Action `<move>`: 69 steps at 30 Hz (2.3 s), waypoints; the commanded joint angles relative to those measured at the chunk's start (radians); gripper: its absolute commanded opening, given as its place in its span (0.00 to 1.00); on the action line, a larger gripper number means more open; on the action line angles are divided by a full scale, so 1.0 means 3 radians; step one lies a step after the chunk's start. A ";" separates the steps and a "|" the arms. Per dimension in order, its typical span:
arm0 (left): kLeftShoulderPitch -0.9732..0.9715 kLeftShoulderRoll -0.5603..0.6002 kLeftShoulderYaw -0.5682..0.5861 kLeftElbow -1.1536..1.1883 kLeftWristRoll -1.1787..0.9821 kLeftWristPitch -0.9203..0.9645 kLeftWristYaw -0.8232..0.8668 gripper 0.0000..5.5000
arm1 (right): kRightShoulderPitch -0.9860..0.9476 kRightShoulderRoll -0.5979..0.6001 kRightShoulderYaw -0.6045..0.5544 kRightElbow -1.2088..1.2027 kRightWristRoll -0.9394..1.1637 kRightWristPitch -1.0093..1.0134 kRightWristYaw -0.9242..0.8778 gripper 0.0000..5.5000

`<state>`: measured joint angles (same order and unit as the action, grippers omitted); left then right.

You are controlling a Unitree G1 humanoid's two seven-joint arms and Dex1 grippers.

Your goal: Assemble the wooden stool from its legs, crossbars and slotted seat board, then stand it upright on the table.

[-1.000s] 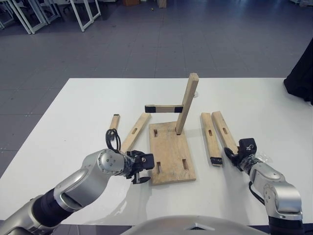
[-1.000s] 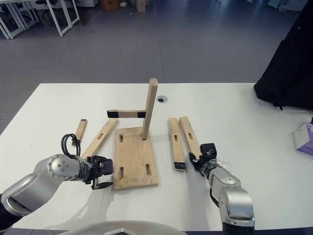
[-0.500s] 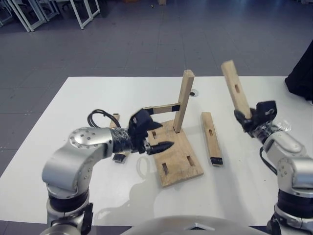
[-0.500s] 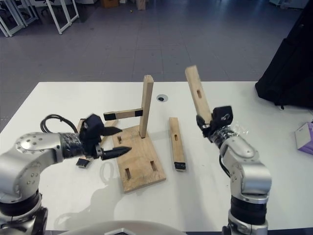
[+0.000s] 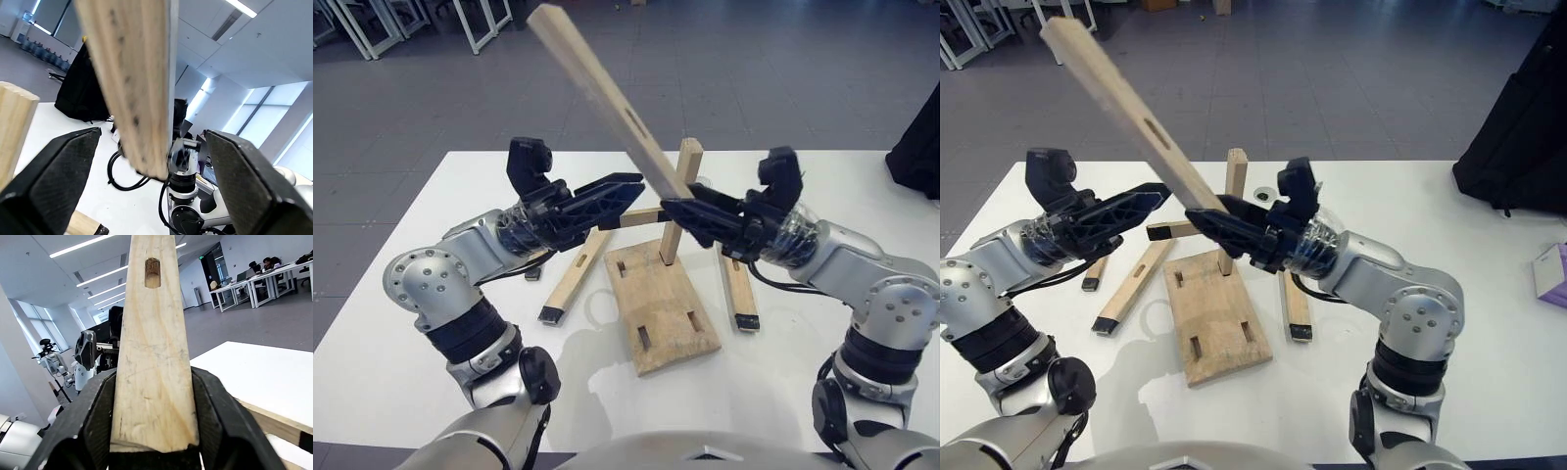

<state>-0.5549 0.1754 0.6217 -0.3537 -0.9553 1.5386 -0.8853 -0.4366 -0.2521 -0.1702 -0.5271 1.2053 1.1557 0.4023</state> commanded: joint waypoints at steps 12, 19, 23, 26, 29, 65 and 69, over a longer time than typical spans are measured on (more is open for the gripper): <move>0.0072 0.0456 -0.0089 0.0486 -0.1473 -0.0084 0.0239 0.43 | 0.0067 -0.0202 0.0313 0.0128 0.0635 -0.0072 -0.0126 0.37; 0.0217 0.0699 -0.0344 0.0543 -0.1702 -0.0404 0.0315 0.42 | 0.0066 -0.0277 0.0349 0.0120 0.1028 -0.0145 -0.0308 0.43; 0.0251 0.0830 -0.0424 0.0649 -0.1604 -0.0650 0.0352 0.37 | 0.0075 -0.0535 0.0295 0.0054 0.1398 -0.0150 -0.0289 0.56; 0.0282 0.1014 -0.0403 0.0741 -0.1535 -0.0830 0.0325 0.37 | 0.0166 -0.0959 0.0048 0.0069 0.1632 -0.0179 -0.0239 0.66; 0.0374 0.1210 -0.0314 0.0740 -0.1375 -0.1085 0.0358 0.37 | 0.0541 -0.1284 0.0204 -0.0117 0.0677 -0.0277 -0.0443 0.68; 0.1292 0.1093 -0.1199 0.0993 0.0745 -0.3585 -0.0287 0.37 | 0.1396 -0.1692 0.1894 -0.0657 -0.3325 -0.1042 0.0452 0.68; 0.1261 0.1092 -0.1255 0.1029 0.0762 -0.3640 -0.0333 0.37 | 0.1420 -0.1894 0.2101 -0.0504 -0.3545 -0.1080 0.0584 0.68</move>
<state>-0.1573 0.5009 0.2532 -0.0489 -0.7388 0.4621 -0.9717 -0.0152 -0.7906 0.4324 -0.7078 0.1810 0.8328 0.5630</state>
